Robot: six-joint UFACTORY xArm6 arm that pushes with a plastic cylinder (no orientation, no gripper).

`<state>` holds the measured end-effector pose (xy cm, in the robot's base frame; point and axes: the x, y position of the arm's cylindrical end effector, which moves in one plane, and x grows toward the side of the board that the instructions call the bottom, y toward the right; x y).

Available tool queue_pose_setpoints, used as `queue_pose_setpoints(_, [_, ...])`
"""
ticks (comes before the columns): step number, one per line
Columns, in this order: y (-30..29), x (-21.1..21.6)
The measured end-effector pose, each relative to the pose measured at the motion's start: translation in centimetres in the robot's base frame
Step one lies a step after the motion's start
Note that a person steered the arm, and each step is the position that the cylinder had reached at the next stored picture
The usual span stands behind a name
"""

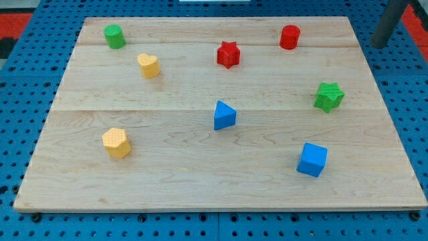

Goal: Move your arm to red circle

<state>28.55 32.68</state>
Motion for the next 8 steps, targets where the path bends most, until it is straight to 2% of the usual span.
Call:
queue_pose_setpoints(2, [0.3, 1.4])
queue_pose_setpoints(4, [0.8, 11.5])
queue_pose_setpoints(6, [-1.7, 13.4])
queue_pose_setpoints(8, [-2.9, 12.3])
